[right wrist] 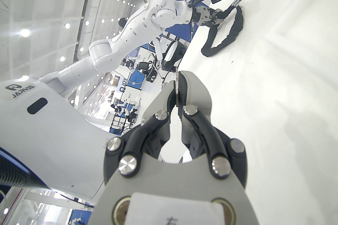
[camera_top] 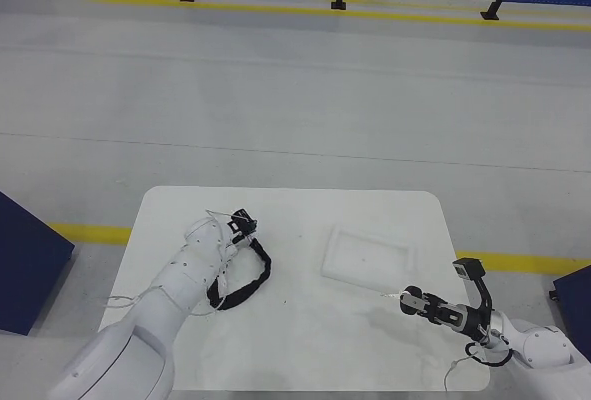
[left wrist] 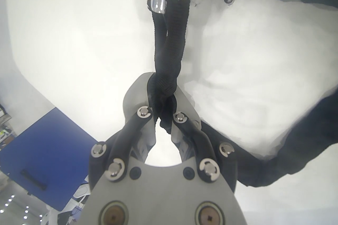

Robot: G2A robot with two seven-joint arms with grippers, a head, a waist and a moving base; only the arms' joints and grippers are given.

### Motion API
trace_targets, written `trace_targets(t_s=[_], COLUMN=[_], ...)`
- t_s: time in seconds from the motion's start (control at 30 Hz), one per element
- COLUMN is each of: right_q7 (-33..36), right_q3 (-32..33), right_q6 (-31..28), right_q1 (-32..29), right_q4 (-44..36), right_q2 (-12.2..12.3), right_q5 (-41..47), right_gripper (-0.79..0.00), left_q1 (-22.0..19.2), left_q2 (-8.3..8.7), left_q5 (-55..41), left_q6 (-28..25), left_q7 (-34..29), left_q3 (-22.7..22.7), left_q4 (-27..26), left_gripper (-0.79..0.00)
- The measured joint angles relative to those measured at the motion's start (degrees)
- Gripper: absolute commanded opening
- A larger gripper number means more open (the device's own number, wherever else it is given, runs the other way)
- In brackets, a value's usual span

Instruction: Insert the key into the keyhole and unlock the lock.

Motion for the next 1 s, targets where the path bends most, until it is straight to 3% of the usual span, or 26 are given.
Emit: trace_targets(t_s=[0.33,0.6,0.8,1.0], right_q7=[0.0,0.0,0.0,0.0], right_q3=[0.0,0.0,0.0,0.0], right_q6=[0.0,0.0,0.0,0.0], right_q1=[0.0,0.0,0.0,0.0], right_q4=[0.0,0.0,0.0,0.0], right_q2=[0.0,0.0,0.0,0.0], right_q5=[0.0,0.0,0.0,0.0], right_gripper=[-0.785,-0.785,-0.785,-0.785], left_q1=[4.6,11.4,19.0,27.8], left_q2=[1.3,4.73,8.47,12.0], left_q5=[8.1,17.1,25.6,32.6], left_q6=[14.9,27.1,31.0,29.4], left_q7=[1.4,3.5,4.4,8.0], left_q3=[0.9,-1.5,-5.9,-12.3], left_q4=[-8.4,-20.6,-33.7,-47.7], left_gripper=[-0.785,-0.785,-0.785,-0.785])
